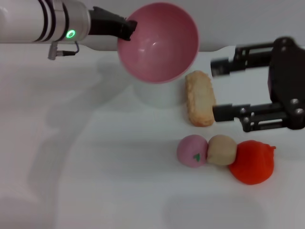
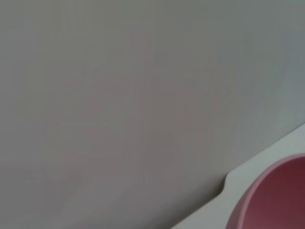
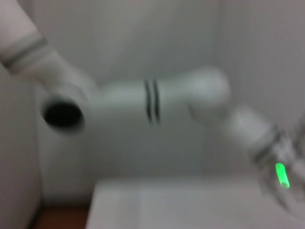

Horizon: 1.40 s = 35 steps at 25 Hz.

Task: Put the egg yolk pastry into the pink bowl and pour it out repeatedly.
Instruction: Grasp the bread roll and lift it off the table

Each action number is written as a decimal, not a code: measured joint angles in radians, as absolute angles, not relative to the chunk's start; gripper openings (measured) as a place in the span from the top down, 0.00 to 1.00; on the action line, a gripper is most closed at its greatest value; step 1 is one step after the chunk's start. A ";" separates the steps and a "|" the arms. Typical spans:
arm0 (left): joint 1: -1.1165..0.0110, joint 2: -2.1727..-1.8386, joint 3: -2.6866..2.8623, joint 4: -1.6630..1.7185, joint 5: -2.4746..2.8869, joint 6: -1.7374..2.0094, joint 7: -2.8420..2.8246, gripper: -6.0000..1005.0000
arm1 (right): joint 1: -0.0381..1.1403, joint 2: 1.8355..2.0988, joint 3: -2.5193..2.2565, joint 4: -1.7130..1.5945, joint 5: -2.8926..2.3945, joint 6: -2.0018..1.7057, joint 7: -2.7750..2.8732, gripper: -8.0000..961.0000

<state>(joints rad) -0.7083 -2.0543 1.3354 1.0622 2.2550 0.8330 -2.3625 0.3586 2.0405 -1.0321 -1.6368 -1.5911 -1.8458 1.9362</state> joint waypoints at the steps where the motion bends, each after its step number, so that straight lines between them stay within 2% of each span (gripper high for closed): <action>1: -0.708 -2.054 1.335 1.062 2.257 0.834 -2.363 0.95 | 0.393 2.036 -1.032 -1.690 -1.694 -1.878 2.031 0.30; 3: -0.704 -2.054 1.334 1.060 2.264 0.839 -2.369 0.95 | 0.456 2.034 -1.038 -1.752 -1.869 -1.943 2.163 0.29; 9: -0.701 -2.052 1.327 1.056 2.284 0.854 -2.375 0.95 | 0.571 2.071 -1.205 -1.717 -2.378 -1.975 2.273 0.29; 24: -0.691 -2.054 1.329 1.042 2.290 0.891 -2.397 0.95 | 0.623 2.076 -1.582 -1.367 -2.617 -1.495 2.339 0.32; 35: -0.682 -2.055 1.335 1.051 2.291 0.889 -2.414 0.95 | 0.653 2.077 -1.644 -1.235 -2.613 -1.416 2.345 0.35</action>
